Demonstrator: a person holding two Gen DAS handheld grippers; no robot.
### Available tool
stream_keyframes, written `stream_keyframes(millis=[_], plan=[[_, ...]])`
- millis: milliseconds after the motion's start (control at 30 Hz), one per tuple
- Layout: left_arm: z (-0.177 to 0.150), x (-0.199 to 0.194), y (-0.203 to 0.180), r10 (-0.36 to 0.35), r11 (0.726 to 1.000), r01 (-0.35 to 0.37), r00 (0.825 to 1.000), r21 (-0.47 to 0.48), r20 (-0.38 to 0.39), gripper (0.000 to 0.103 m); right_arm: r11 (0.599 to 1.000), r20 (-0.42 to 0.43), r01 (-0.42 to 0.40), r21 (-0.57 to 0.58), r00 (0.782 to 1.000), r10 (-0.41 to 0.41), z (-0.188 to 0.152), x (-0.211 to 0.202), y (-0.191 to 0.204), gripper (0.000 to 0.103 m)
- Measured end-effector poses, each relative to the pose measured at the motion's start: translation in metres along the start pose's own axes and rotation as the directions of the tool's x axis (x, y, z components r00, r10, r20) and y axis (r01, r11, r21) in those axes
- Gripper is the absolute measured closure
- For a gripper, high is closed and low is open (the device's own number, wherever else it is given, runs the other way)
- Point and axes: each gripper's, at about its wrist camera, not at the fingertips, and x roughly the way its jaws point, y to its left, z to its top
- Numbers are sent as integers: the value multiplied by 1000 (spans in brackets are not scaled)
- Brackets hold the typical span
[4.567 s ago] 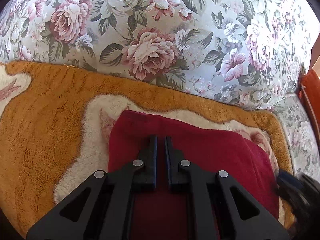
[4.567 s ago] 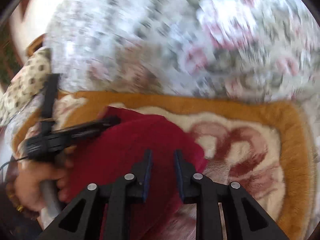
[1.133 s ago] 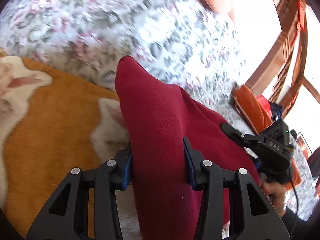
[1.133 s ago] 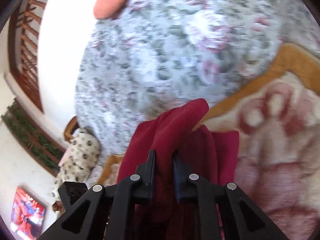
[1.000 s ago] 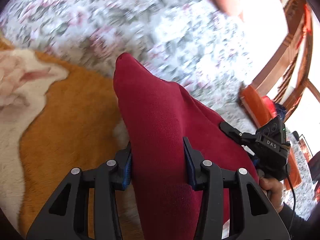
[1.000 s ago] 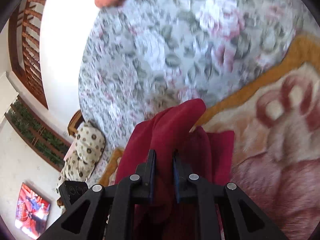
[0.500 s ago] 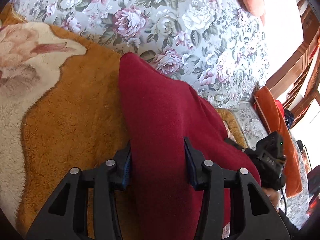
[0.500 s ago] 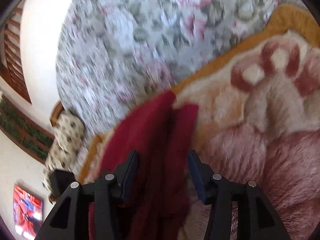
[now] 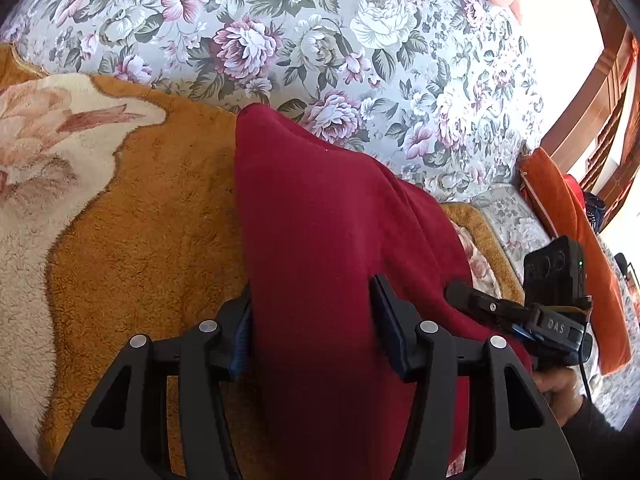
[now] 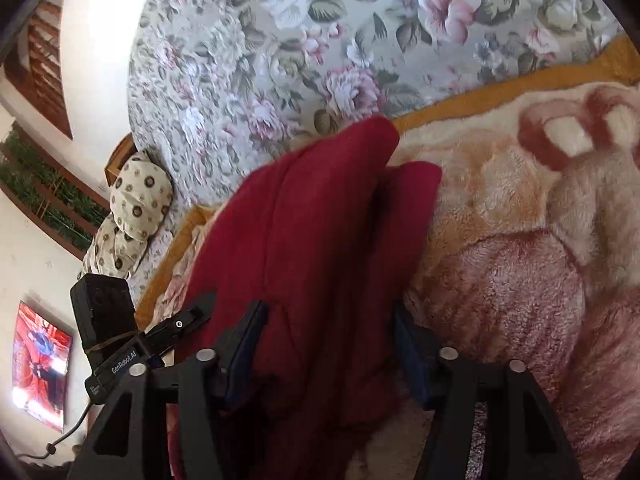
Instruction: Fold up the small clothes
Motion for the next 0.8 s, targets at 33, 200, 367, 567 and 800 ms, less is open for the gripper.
stream_keyframes(millis=[33,200,367,567,800], plan=[[1,-2,-1,5,1000,-5,1000,3,13,51,999,15,-25,20,1000,25,0,-2,-2,65],[7,-19,0,19,1000,-20,993,9,113,56,995,100,-99,-12,990,100,4,-10,15,71],[22,-8,18,53,998,-51,992,-23,110,54,997,138,-78,-13,987,79,19,5,26,71],[27,7,48,-28,990,26,999,-140,-16,35,994,90,66,82,993,-73,16,21,18,61],[2,-48,30,140,986,-142,990,-91,-26,34,984,166,176,21,970,-177,-19,-39,66,61]])
